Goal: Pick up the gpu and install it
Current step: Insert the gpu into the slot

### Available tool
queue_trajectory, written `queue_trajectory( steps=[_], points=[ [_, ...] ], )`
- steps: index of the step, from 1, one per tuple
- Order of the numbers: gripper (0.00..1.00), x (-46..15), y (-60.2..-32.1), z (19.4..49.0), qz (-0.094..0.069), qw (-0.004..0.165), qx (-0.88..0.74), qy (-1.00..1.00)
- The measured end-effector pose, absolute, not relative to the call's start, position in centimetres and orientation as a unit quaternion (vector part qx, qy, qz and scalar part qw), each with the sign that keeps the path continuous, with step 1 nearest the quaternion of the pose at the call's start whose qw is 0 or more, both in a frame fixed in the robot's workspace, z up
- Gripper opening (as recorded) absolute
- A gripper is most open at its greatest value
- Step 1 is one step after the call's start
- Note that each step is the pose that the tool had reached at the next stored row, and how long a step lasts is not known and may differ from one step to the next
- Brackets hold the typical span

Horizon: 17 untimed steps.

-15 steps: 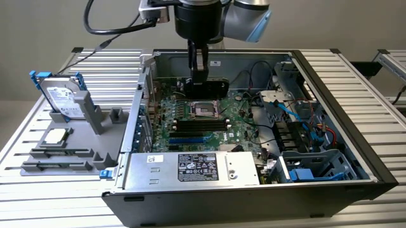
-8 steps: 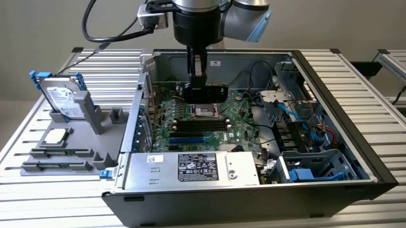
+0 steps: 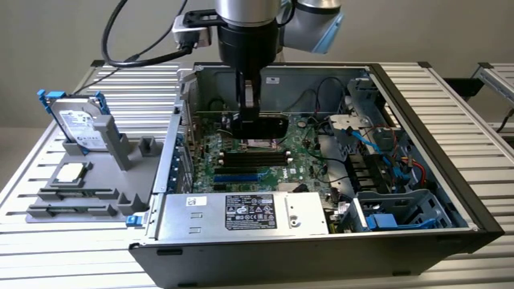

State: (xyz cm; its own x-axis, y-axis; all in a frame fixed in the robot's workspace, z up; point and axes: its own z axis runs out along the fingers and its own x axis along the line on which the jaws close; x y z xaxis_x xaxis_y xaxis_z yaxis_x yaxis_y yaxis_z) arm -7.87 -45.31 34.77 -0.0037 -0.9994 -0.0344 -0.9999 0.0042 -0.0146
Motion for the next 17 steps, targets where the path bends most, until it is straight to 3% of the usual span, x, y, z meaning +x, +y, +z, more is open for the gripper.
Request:
queue_trajectory(
  steps=[17],
  points=[
    [0.27, -8.1, -46.1, 32.3, 0.009, 0.016, -0.700, 0.714]
  ],
)
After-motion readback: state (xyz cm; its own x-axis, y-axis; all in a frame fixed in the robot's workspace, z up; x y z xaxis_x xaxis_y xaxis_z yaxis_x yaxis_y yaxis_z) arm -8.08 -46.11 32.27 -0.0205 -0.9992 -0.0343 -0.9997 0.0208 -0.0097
